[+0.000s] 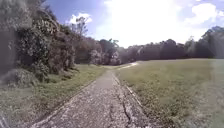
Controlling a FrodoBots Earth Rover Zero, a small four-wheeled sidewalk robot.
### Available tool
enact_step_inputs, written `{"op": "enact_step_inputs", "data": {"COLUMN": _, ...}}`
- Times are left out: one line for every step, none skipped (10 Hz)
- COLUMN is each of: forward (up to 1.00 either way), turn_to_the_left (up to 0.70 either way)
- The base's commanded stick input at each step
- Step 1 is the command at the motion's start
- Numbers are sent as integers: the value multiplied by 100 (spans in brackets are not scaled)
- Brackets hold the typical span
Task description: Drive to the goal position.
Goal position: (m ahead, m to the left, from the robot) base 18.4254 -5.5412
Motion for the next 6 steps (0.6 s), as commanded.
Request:
{"op": "enact_step_inputs", "data": {"forward": 0, "turn_to_the_left": 0}}
{"op": "enact_step_inputs", "data": {"forward": 0, "turn_to_the_left": 0}}
{"op": "enact_step_inputs", "data": {"forward": 0, "turn_to_the_left": 0}}
{"op": "enact_step_inputs", "data": {"forward": 0, "turn_to_the_left": 0}}
{"op": "enact_step_inputs", "data": {"forward": 0, "turn_to_the_left": 9}}
{"op": "enact_step_inputs", "data": {"forward": 0, "turn_to_the_left": 55}}
